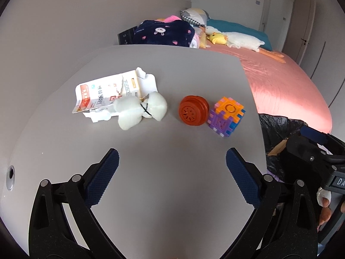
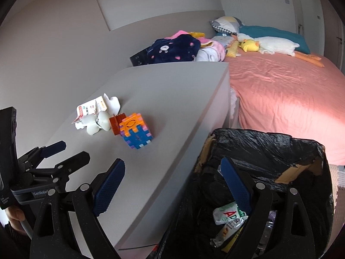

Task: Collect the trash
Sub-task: 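Grasp the red-orange cap with the left tool while the right tool grasps the puzzle cube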

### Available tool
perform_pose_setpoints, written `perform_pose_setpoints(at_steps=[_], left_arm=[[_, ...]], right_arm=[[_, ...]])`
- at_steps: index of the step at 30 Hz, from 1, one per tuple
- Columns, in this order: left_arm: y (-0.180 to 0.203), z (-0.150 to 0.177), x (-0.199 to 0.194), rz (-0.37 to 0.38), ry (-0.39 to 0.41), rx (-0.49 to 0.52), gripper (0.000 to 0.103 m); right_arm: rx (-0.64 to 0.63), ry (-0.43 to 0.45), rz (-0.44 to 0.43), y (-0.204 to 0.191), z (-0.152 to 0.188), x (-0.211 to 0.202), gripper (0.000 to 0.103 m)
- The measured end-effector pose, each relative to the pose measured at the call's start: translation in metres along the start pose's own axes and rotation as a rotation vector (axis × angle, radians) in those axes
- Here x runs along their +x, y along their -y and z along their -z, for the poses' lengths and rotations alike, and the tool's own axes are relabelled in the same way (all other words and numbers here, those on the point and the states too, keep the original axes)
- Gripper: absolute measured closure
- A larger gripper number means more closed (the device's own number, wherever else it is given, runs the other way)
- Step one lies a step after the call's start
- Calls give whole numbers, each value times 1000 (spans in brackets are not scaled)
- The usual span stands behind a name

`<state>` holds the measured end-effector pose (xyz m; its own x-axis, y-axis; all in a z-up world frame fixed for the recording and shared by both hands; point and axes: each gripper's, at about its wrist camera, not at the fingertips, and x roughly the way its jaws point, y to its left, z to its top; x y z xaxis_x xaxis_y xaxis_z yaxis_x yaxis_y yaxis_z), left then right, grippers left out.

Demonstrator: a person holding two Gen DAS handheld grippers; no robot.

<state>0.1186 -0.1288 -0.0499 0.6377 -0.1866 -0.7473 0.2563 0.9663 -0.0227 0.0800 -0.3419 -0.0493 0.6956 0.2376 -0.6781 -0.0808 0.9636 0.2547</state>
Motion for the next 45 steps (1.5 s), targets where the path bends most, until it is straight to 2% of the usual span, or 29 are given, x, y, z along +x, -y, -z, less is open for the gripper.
perform_pose_setpoints(at_steps=[2,5,9,14,24,30,31,45], left_arm=[[-9,-2,5,2,-9,-35,21],[-19,-5,9,0,-9,-65,27],[-25,-8,12,-11,-12,-76,31],[-27,-11,15,-11,-12,-75,36],[-31,-18,28,-4,-31,-88,36],[-33,-22,36,3,-44,-97,36],[-33,-22,37,5,-45,-98,36],[-1,-34,54,89,-59,-74,36]], right_arm=[[-21,-6,-8,-6,-2,6,12],[-49,-14,-20,-16,-6,17,12],[-92,-24,-33,-29,-13,32,13],[-111,-38,-48,-40,-22,52,22],[-126,-60,-58,-46,-37,83,35],[-123,-76,-67,-43,-38,97,51],[-120,-75,-70,-41,-38,99,57],[-13,-1,-45,9,-42,82,58]])
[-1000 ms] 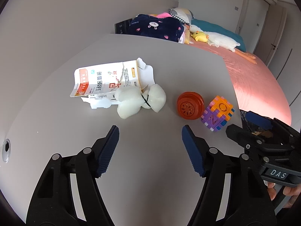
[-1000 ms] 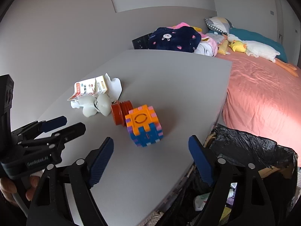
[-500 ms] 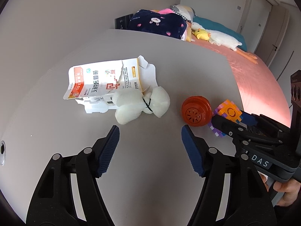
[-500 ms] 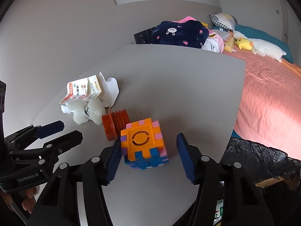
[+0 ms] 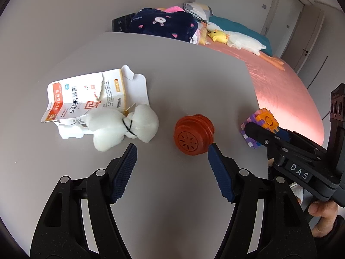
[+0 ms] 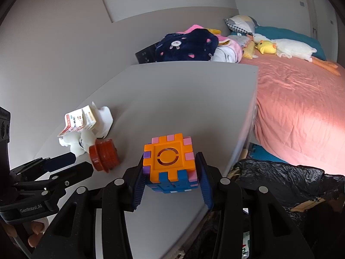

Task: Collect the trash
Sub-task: 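Grasp the red-orange cap with the left tool while the right tool grasps the puzzle cube, then carry the red cap and puzzle cube over the bin with both tools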

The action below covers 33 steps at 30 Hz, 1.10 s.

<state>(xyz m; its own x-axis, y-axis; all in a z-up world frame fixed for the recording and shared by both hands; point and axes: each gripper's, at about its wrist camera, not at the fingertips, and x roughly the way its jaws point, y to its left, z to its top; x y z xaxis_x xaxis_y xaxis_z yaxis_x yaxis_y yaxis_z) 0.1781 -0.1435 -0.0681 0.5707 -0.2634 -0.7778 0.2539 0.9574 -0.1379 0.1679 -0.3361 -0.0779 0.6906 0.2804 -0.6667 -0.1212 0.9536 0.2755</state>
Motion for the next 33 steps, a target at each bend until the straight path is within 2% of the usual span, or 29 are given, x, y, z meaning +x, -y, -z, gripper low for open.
perform_pose_setpoints(at_steps=[6,9,13,19,33], left_arm=[[21,-8,13,22,-5,25,39],[26,-10,20,23,-11,30,44],[25,-13,28,23,-22,16,57],[22,-12,29,16,6,-2,57],[35,-3,17,36,13,17,57]], right_arm=[[27,20,10,19,0,-10,58],[38,27,12,26,0,-13,58],[49,33,13,33,2,-17,58],[64,39,12,39,6,-21,58],[76,51,14,43,12,-38,58]])
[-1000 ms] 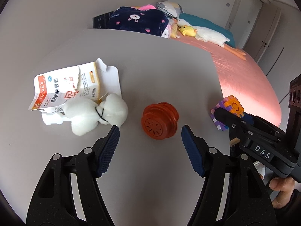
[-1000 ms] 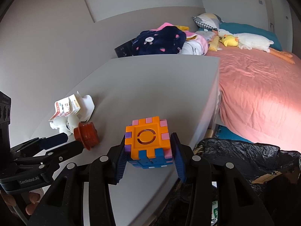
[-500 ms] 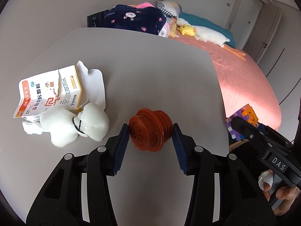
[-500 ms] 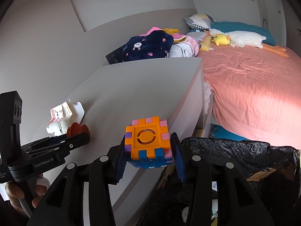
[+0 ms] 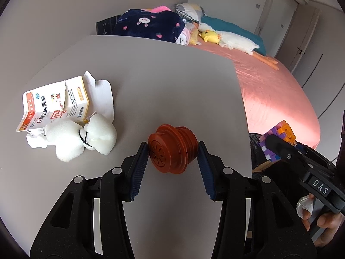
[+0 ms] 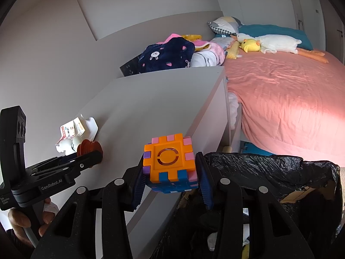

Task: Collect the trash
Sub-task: 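Carry the red cap and puzzle cube over the bin with both tools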

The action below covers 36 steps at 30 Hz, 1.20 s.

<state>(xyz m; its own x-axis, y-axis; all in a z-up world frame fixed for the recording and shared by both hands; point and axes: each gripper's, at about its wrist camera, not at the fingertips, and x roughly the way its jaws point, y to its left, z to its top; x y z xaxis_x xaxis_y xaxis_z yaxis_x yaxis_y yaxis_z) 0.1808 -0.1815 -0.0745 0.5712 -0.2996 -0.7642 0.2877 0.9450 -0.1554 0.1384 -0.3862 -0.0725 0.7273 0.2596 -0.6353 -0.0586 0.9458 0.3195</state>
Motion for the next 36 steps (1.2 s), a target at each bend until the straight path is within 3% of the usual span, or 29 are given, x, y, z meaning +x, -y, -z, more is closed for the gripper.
perform_pose_setpoints(at_steps=[36], left_arm=[[92,45,-78,147,35,99,57]], right_arm=[[-10,109,67,10,33,-141,58]])
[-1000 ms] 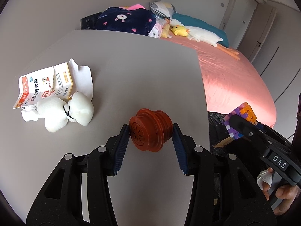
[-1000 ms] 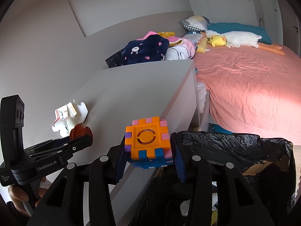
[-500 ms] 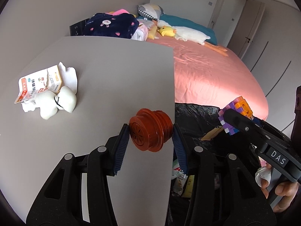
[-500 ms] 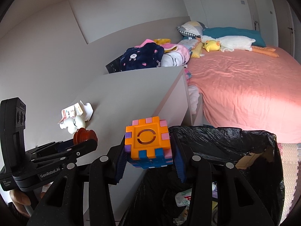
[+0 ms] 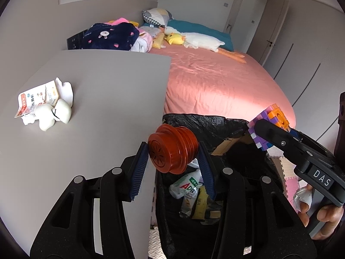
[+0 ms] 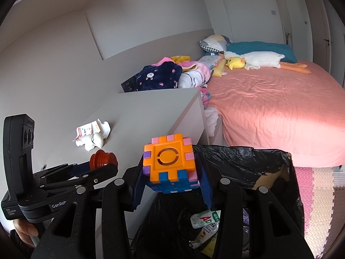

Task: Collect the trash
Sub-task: 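Carry the red cap and puzzle cube over the bin with both tools, then open both tools to drop the cap and cube into the bin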

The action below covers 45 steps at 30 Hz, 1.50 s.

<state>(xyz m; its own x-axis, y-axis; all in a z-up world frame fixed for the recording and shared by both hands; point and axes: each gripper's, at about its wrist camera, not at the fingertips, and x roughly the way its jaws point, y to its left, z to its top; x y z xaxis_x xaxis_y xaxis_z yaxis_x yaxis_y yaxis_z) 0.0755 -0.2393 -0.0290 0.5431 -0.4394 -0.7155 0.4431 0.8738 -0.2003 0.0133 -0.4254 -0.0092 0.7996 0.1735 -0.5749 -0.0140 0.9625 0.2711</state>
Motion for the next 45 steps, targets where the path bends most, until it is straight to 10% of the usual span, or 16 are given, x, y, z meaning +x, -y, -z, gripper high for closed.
perform_pose_setpoints(at_steps=[45], left_arm=[[92,5,28,211,-116,176,57]], right_arm=[[137,27,152,83,20,-56,58]])
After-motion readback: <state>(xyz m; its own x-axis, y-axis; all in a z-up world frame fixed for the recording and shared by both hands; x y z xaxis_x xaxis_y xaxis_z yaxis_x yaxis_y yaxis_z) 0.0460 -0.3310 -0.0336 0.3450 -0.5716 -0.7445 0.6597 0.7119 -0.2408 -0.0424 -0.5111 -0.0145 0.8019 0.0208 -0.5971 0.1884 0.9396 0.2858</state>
